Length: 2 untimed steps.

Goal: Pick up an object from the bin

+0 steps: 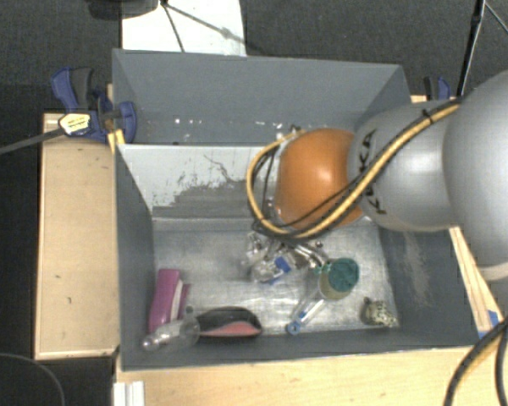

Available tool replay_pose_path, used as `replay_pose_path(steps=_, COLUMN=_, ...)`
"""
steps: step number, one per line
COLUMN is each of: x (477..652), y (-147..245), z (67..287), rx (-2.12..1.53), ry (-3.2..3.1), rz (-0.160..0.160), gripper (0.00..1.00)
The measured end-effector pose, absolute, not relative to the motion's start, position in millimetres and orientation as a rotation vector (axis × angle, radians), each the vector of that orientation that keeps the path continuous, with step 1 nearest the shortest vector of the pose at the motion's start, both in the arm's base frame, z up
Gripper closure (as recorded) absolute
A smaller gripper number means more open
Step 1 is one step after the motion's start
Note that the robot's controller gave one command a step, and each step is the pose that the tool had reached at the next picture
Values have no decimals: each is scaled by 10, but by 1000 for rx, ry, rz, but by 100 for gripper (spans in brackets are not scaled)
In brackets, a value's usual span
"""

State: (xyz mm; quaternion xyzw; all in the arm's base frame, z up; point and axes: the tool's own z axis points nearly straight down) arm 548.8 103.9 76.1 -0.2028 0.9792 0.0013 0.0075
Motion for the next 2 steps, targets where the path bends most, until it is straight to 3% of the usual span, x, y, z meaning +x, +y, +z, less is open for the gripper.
replay_pose_path(steps=1, x=5464, y=1032, z=735, rx=-631, ry=3070, rz=3, gripper=0)
replay_pose_path(steps=2, x=5486, y=1039, z=760, rx=-627, ry=3064, rz=4, gripper=100)
